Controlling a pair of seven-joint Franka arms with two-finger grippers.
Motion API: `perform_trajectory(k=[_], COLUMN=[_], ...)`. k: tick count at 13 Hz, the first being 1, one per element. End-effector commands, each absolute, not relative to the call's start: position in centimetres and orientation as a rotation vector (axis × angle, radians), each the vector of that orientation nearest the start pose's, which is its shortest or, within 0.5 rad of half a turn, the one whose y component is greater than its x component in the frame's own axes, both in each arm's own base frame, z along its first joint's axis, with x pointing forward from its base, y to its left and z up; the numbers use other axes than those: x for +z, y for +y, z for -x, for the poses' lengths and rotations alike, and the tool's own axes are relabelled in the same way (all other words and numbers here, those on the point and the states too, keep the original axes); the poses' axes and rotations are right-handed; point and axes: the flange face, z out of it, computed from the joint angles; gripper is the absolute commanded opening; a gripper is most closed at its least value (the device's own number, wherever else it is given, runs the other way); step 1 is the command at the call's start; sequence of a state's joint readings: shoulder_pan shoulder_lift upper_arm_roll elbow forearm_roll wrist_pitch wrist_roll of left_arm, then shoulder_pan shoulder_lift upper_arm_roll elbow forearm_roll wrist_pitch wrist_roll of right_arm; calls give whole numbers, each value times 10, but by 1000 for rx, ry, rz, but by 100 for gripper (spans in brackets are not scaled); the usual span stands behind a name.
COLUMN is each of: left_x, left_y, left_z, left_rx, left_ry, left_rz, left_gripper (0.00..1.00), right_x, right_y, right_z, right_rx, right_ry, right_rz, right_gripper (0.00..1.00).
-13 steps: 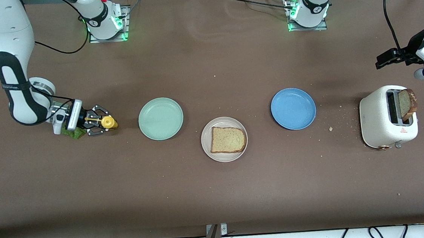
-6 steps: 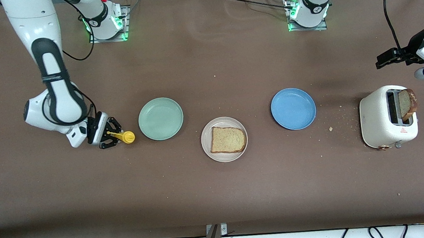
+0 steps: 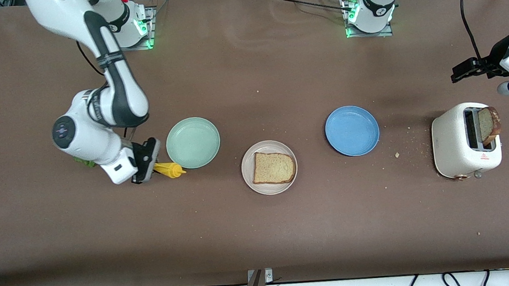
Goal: Make sandwich in beige plate with both arms
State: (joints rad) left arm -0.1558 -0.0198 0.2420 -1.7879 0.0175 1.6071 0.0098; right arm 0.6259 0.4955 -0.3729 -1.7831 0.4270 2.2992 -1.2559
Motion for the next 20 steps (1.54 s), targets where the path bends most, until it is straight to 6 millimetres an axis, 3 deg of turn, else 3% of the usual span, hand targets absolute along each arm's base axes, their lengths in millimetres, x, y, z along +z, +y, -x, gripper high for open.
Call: perform_trajectory(k=[1,7,9,13,15,17,19,20], left_x=[540,544,542,543,542,536,525,520], left_y=[51,48,47,49,52,70,80,96], left_z=[-534,-532,-534,-532,-533,-535,-543,-546], left_rx=[244,275,304,314,312,308,296,282], left_ry=[-101,-131,-133,-142,-135,-172,-92,-80], left_rz=[3090,3099,3084,3081,3081,3071,3038,3035], left_gripper=[100,100,100,100,100,100,100,100], right_x=[327,353,341,299,282,268,253,244], right_y=[240,333,378,441,463,474,486,488], right_z=[-630,-621,-608,-581,-565,-553,-541,-538], right_rx=[-99,93,135,90,73,63,57,54], right_ry=[-1810,-1902,-2021,-2040,-2088,-2134,-2177,-2170], right_rz=[2575,2880,2877,3021,3075,3139,3153,3177], right_gripper=[0,0,0,0,0,0,0,0])
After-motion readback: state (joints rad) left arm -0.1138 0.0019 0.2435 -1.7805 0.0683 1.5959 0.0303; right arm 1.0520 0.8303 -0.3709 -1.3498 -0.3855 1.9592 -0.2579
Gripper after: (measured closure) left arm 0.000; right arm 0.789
